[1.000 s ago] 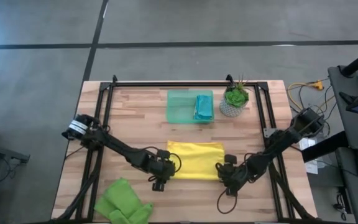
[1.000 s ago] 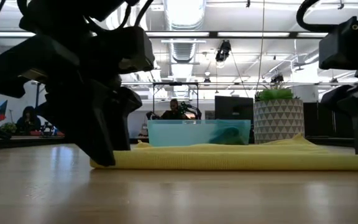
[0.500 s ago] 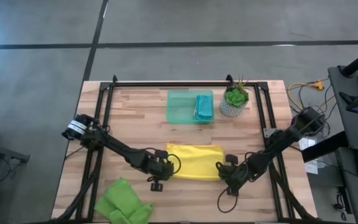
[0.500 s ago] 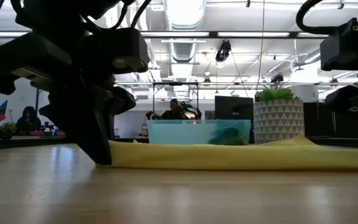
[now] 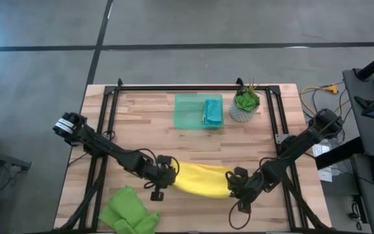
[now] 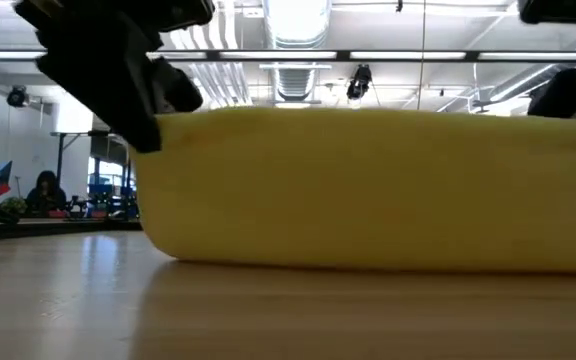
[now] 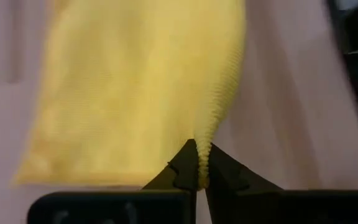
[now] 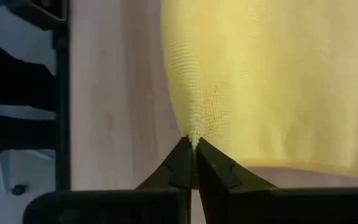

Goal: Fold microfiber towels
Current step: Fold the yellow microfiber cloth

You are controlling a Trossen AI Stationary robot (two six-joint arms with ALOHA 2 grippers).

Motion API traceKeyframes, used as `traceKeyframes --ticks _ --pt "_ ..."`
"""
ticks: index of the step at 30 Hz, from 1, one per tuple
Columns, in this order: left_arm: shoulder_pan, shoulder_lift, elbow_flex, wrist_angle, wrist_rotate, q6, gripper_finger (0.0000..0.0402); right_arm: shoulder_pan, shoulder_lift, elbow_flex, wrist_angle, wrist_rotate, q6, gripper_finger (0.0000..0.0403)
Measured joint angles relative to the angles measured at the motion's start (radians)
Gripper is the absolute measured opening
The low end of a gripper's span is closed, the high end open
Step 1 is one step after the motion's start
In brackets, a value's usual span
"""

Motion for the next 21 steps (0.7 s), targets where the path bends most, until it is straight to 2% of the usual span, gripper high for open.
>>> traceKeyframes --ticks 5,10,21 --pt "0.016 -0.016 -0.001 -0.027 -0.099 0.000 0.0001 -0.034 0.000 -0.002 -0.089 0.010 0.031 0.0009" --pt "0.038 -0.004 -0.002 -0.030 -0.114 0.001 0.0000 -0.073 0.000 -0.005 -0.149 0.019 0.026 0.0009" --pt "0.075 0.023 -0.037 -0.048 -0.140 0.000 0.0000 -0.178 -0.001 -0.010 -0.148 0.034 -0.018 0.0009"
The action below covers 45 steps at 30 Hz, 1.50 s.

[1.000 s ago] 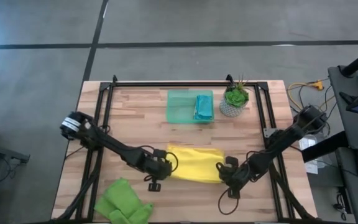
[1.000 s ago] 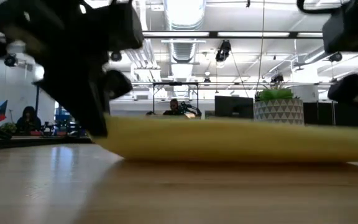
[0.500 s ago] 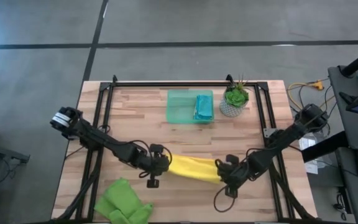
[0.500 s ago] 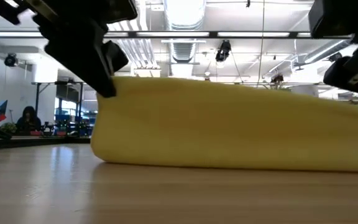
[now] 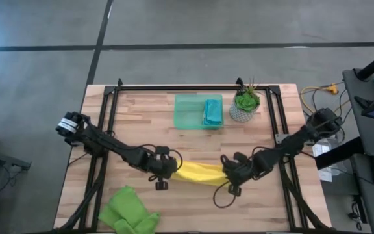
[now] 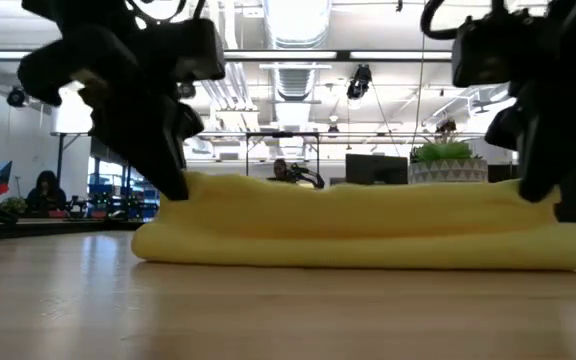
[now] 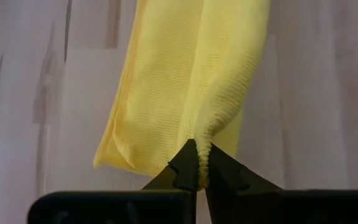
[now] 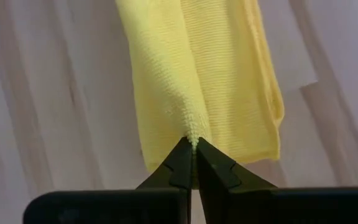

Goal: Fold microfiber towels
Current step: Fold the yellow microfiber cloth

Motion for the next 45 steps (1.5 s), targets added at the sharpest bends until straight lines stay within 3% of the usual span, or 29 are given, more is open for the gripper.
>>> traceKeyframes --ticks 9,19,31,40,45 --pt "0.014 0.000 -0.072 0.015 -0.012 -0.054 0.0000 -0.058 -0.001 -0.004 -0.004 0.007 -0.018 0.0009" --pt "0.014 0.000 -0.088 0.009 -0.188 -0.131 0.0000 -0.129 0.000 -0.008 -0.033 0.008 0.006 0.0009" --pt "0.061 0.000 -0.092 0.004 -0.292 -0.183 0.0002 -0.203 0.001 -0.009 -0.053 0.007 0.007 0.0009" --pt "0.149 -0.003 -0.093 0.005 -0.332 -0.184 0.0092 -0.261 0.002 -0.013 -0.120 0.009 0.026 0.0013" --pt "0.205 -0.017 -0.093 0.005 -0.362 -0.183 0.0155 -0.296 -0.002 -0.014 -0.131 0.058 0.031 0.0047"
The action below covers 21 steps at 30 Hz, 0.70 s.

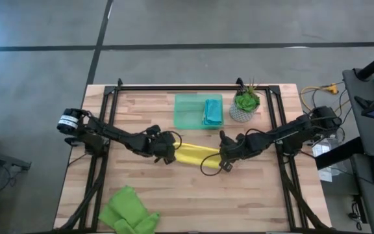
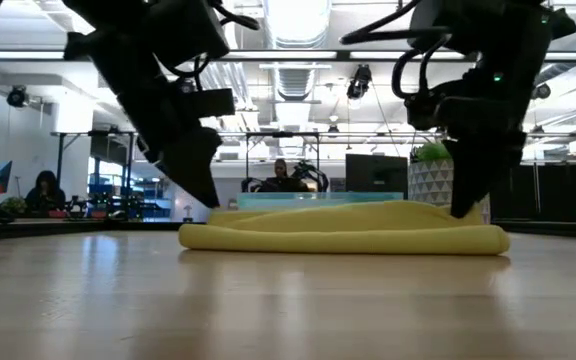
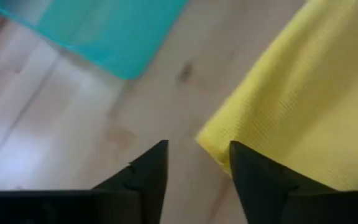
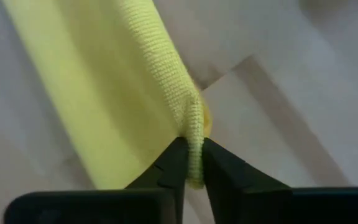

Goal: Fold microfiber towels
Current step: Fold the yellow microfiber cloth

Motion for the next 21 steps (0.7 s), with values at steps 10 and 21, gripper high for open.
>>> traceKeyframes --ticks 10,21 --pt "0.080 -0.094 0.000 0.007 0.029 0.080 0.0203 -0.042 -0.089 0.001 0.005 0.031 -0.029 0.0127" --pt "0.106 -0.038 -0.003 0.414 0.461 0.548 0.0203 -0.046 -0.091 -0.027 0.447 -0.025 -0.297 0.0165"
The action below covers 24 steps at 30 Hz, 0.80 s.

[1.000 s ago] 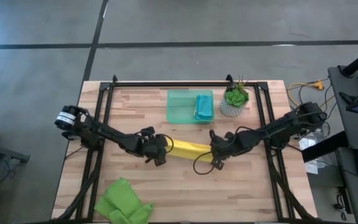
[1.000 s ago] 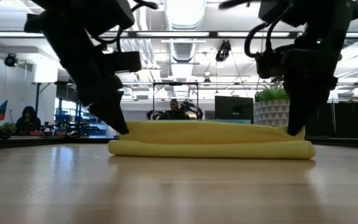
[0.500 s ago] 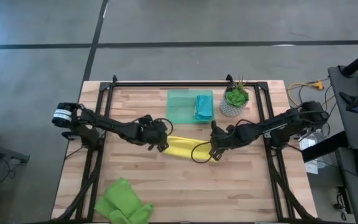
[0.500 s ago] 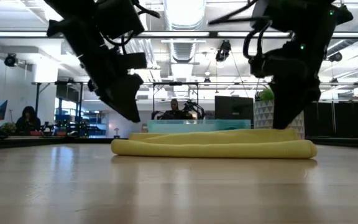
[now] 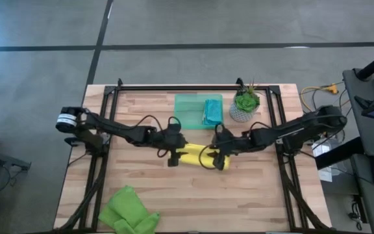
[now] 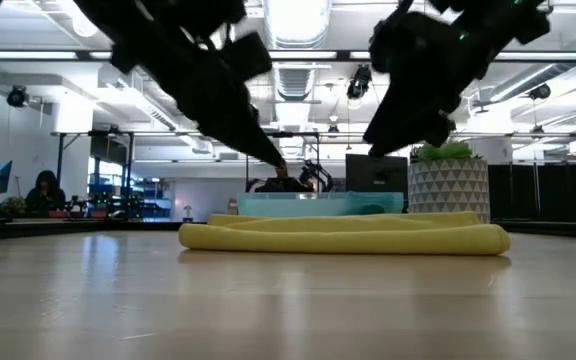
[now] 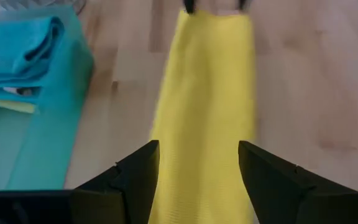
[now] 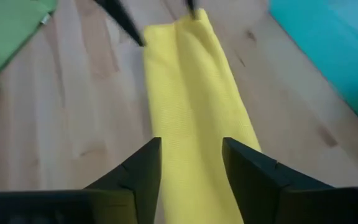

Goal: Fold microfiber towels
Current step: Fold the yellow microfiber cloth

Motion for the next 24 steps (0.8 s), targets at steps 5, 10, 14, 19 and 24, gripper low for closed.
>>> traceKeyframes --ticks 5,10,14,19,24 --pt "0.041 0.097 0.028 0.026 0.174 0.010 0.0203 -0.001 0.097 -0.001 0.059 -0.010 -0.049 0.0209" --pt "0.045 0.174 0.037 0.024 0.197 0.011 0.0203 -0.005 0.196 0.024 0.060 -0.033 -0.083 0.0254" --pt "0.046 0.199 0.035 0.018 0.200 0.002 0.0203 -0.013 0.255 0.050 0.053 -0.033 -0.086 0.0276" --pt "0.050 0.181 0.032 -0.076 0.186 0.001 0.0203 -0.031 0.283 0.057 0.017 -0.031 -0.063 0.0283" --pt "0.053 0.149 0.028 -0.153 0.109 0.002 0.0203 -0.028 0.260 0.057 -0.055 -0.035 -0.067 0.0283"
